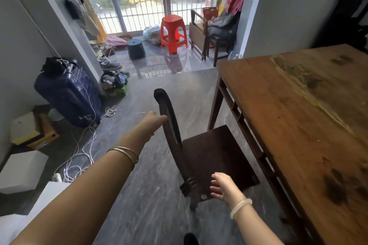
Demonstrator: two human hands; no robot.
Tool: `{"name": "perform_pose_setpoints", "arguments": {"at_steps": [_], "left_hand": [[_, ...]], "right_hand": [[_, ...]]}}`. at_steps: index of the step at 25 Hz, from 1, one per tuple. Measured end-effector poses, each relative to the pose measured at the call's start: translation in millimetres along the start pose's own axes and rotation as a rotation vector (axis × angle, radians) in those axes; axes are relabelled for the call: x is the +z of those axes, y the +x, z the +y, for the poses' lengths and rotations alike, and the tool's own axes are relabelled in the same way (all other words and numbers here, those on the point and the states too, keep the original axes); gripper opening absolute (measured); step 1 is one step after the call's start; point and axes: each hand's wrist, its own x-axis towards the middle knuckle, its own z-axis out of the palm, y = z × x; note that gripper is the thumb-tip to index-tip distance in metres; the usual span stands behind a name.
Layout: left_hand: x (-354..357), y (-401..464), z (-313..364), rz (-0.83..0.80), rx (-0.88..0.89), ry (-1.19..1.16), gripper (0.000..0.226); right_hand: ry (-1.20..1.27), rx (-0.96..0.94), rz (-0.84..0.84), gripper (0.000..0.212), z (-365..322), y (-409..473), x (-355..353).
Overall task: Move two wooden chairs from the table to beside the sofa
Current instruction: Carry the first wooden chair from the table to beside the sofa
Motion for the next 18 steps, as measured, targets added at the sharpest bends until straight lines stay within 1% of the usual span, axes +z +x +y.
{"name": "perform_pose_setpoints", "arguments": {"at_steps": [2, 5, 6, 8, 10, 11, 13, 15, 16, 18], "left_hand": [[9, 24, 4, 0.009, -0.016, 0.007, 0.059], [22, 55, 7, 0.045, -0.047, 0.026, 0.053], [25, 61, 7, 0.051, -0.063, 0.052, 0.054], [31, 75, 7, 0.063, -0.09, 0.075, 0.063], [36, 86, 4, 0.091, -0.112, 0.044, 0.075], [38, 89, 1, 0.105, -0.123, 0.036, 0.077], [39, 93, -6, 0.097, -0.163, 0.061, 0.073], [41, 94, -14, 0.054, -0.192, 0.061, 0.061], [41, 95, -17, 0.046, -0.197, 0.051, 0.056], [41, 96, -17, 0.063, -0.185, 0.048, 0.05]], "right_hand": [[-0.016, 0.063, -0.017, 0.036, 4, 17, 6], [0.015, 0.155, -0.056, 0.022, 10, 39, 15], [0.024, 0.182, -0.063, 0.02, 11, 44, 18], [0.01, 0.24, -0.079, 0.025, 15, 58, 22], [0.008, 0.3, -0.104, 0.028, 19, 66, 27], [0.023, 0.329, -0.114, 0.027, 23, 70, 31], [0.089, 0.363, -0.157, 0.023, 33, 77, 41], [0.162, 0.391, -0.182, 0.02, 41, 79, 50], [0.186, 0.405, -0.163, 0.021, 42, 77, 53], [0.241, 0.401, -0.123, 0.032, 40, 74, 57]]}}
